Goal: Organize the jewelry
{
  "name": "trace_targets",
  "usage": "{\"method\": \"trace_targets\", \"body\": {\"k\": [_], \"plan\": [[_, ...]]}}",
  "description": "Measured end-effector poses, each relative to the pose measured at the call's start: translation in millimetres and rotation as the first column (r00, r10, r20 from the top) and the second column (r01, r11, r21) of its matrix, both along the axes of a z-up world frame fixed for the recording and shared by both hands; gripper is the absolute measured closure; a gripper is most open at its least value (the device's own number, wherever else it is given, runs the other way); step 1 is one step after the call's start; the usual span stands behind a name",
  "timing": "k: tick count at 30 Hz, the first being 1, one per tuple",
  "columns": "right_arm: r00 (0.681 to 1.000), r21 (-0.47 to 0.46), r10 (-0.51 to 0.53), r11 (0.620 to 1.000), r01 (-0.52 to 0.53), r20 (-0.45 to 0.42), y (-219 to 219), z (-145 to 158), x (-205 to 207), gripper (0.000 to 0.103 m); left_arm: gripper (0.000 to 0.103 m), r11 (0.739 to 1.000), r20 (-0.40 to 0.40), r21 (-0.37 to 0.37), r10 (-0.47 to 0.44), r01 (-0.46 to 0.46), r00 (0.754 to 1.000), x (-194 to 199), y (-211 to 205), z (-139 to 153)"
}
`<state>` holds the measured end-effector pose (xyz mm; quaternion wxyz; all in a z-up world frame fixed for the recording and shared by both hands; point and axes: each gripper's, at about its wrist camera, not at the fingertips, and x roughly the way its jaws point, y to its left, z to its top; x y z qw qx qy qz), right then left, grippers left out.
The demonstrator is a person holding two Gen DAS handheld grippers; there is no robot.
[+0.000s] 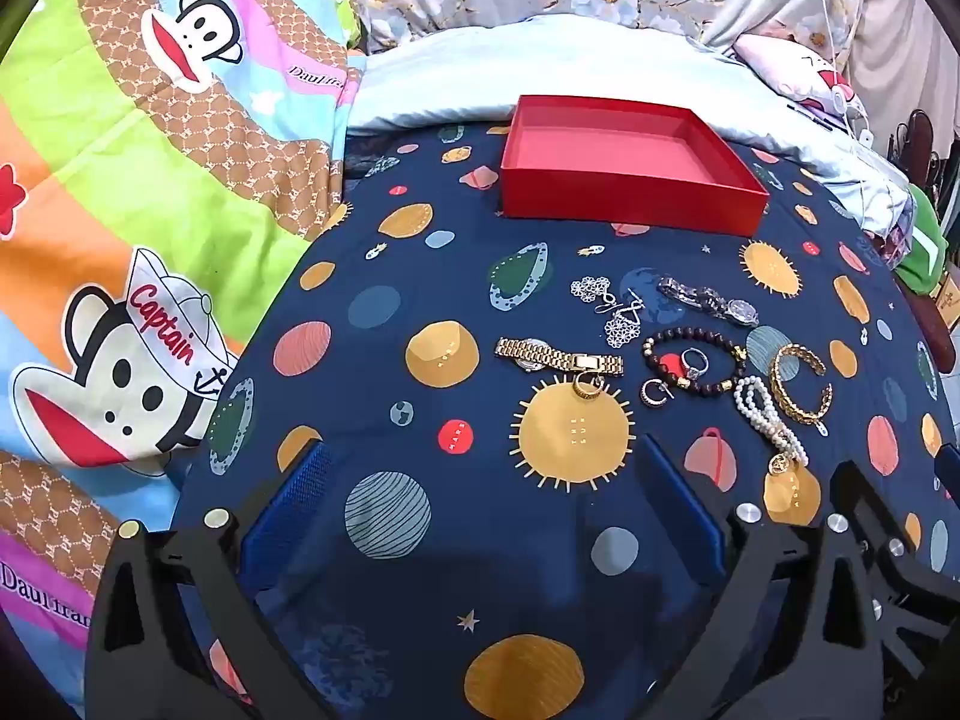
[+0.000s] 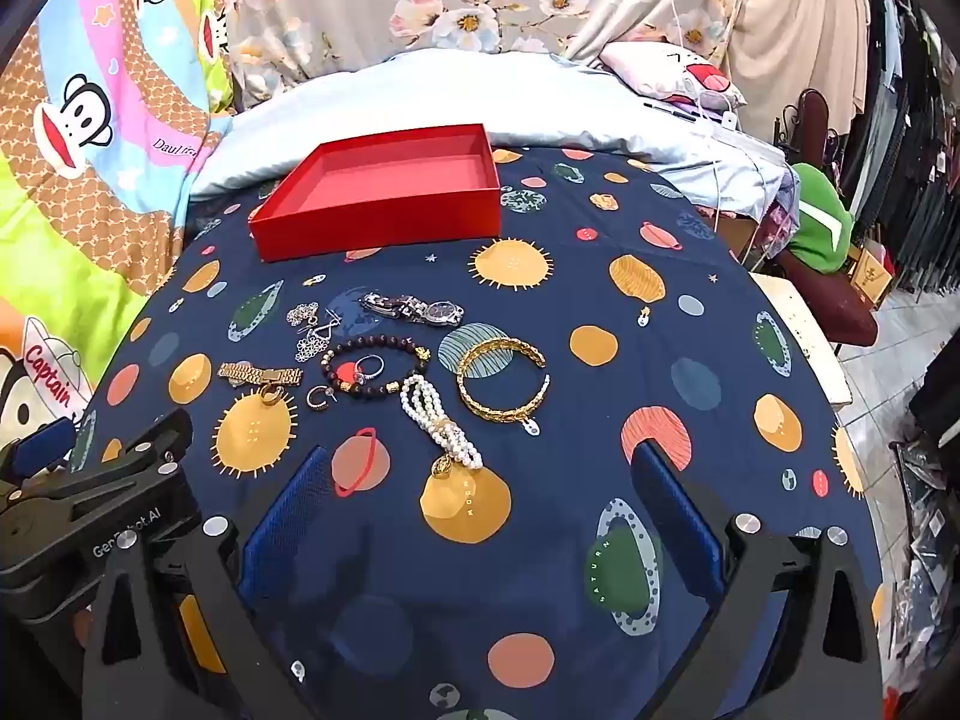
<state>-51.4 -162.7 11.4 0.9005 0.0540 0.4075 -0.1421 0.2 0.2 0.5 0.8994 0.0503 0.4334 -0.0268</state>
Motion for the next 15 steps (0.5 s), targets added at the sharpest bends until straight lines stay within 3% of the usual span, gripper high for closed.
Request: {"method": "trace_targets", "body": {"k": [15], "plan": [[1.000, -0.002, 0.001, 1.000, -0.001, 0.018, 2.9, 7.5, -5.4, 0.005, 0.006, 1.000, 0.021, 0.006, -0.002, 0.002, 1.000, -0.1, -7.1, 5.9]]}}
